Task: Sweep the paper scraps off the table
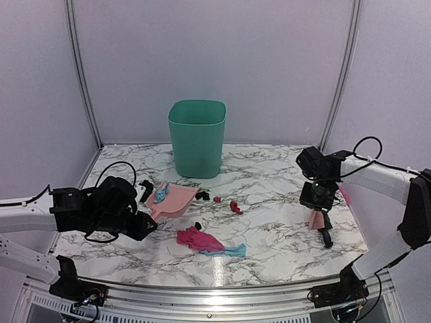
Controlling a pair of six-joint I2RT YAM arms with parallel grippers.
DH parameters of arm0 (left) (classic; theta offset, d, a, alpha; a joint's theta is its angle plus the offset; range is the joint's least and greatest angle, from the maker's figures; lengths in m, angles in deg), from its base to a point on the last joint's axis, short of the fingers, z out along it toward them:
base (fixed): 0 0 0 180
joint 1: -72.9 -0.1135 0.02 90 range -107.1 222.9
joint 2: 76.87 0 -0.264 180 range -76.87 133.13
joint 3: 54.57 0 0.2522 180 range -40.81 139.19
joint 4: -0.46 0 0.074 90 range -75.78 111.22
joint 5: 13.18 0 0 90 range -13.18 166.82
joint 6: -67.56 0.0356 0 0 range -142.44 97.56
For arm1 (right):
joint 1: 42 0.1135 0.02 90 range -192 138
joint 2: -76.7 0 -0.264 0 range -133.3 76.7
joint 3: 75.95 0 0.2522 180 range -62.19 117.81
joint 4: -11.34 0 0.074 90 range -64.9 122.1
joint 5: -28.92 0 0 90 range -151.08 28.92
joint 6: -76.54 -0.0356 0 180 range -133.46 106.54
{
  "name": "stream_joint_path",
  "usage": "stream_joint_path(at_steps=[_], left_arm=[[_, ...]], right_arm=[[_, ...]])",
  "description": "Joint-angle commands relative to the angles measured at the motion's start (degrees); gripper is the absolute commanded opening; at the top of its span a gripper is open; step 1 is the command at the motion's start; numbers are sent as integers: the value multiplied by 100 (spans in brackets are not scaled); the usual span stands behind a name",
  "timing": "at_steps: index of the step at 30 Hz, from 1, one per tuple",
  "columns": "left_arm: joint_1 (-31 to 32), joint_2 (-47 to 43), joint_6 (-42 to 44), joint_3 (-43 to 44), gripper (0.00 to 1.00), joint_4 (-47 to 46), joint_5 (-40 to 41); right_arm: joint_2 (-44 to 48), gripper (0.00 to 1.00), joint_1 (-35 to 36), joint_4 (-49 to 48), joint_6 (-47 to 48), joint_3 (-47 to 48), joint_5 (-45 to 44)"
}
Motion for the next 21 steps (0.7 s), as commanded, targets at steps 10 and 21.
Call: stream_joint_path(at_steps=[10,21], left_arm=[[26,-484,-64,100,0,1082,8],[70,-258,-7,449,0,1888,-338]], right_arm=[[-1622,0,1781,-1211,-53,1362,1490],[-2066,0,2242,-1550,776,2374,2701]])
